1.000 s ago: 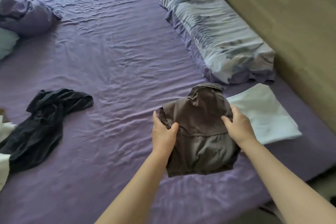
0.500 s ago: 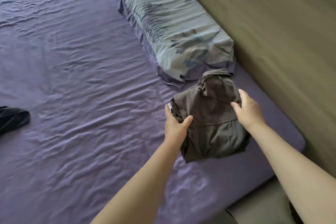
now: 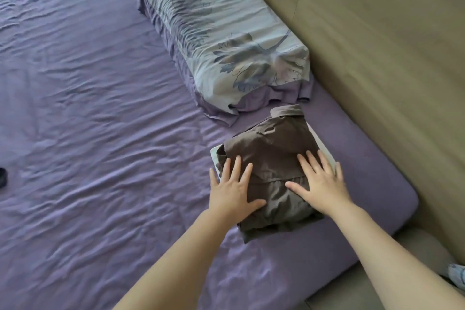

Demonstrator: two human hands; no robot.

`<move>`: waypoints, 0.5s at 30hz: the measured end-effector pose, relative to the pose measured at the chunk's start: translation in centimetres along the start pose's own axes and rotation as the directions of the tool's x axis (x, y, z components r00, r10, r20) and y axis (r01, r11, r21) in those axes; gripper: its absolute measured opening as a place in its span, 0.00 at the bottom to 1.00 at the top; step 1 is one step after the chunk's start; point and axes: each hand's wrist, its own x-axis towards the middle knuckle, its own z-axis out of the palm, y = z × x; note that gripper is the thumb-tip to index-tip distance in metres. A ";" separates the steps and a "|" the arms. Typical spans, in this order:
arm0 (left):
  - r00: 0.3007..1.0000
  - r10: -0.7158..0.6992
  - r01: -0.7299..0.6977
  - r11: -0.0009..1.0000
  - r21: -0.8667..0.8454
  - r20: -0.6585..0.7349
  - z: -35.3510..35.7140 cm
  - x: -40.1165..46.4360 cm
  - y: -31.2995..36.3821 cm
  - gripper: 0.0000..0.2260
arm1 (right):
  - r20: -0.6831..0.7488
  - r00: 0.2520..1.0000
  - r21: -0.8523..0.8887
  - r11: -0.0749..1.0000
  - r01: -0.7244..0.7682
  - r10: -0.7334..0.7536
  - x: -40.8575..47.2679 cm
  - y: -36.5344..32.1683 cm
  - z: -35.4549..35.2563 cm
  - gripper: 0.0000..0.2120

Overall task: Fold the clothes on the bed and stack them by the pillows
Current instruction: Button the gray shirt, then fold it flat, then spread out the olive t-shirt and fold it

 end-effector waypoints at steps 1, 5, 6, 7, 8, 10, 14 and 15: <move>1.000 -0.018 0.018 1.000 0.003 0.023 0.3 0.2 -0.1 0.43 | 0.018 1.000 -0.030 0.999 -0.017 0.017 0.3 -0.1 0.3 0.43; 0.995 -0.064 0.065 0.998 -0.012 0.081 0.2 0.7 0.4 0.42 | 0.104 0.992 -0.077 0.995 -0.061 0.069 1.4 -1.2 0.0 0.41; 0.994 -0.067 0.070 0.997 -0.030 0.088 -0.2 0.7 0.5 0.41 | 0.124 0.989 -0.084 0.994 -0.076 0.086 1.4 -1.5 -0.4 0.40; 0.994 -0.070 0.075 0.996 -0.055 0.082 -0.6 0.5 0.7 0.38 | 0.131 0.986 -0.091 0.992 -0.092 0.104 1.3 -1.9 -0.8 0.39; 0.995 -0.075 0.080 0.992 -0.092 0.058 -1.1 0.1 0.6 0.35 | 0.119 0.986 -0.095 0.990 -0.108 0.119 1.0 -2.3 -1.3 0.37; 0.995 -0.095 0.089 0.978 -0.190 -0.021 -1.9 -1.2 0.1 0.31 | 0.046 0.992 -0.064 0.991 -0.118 0.121 0.1 -3.7 -2.4 0.33; 0.984 -0.150 0.123 0.962 -0.245 -0.096 -2.6 -5.4 -2.5 0.28 | -0.119 0.993 0.073 0.997 0.022 -0.014 -2.8 -8.6 -3.9 0.27; 0.982 -0.172 0.149 0.961 -0.233 -0.079 -2.7 -6.6 -3.4 0.27 | -0.141 0.988 0.083 0.994 0.076 -0.064 -3.6 -10.2 -4.1 0.26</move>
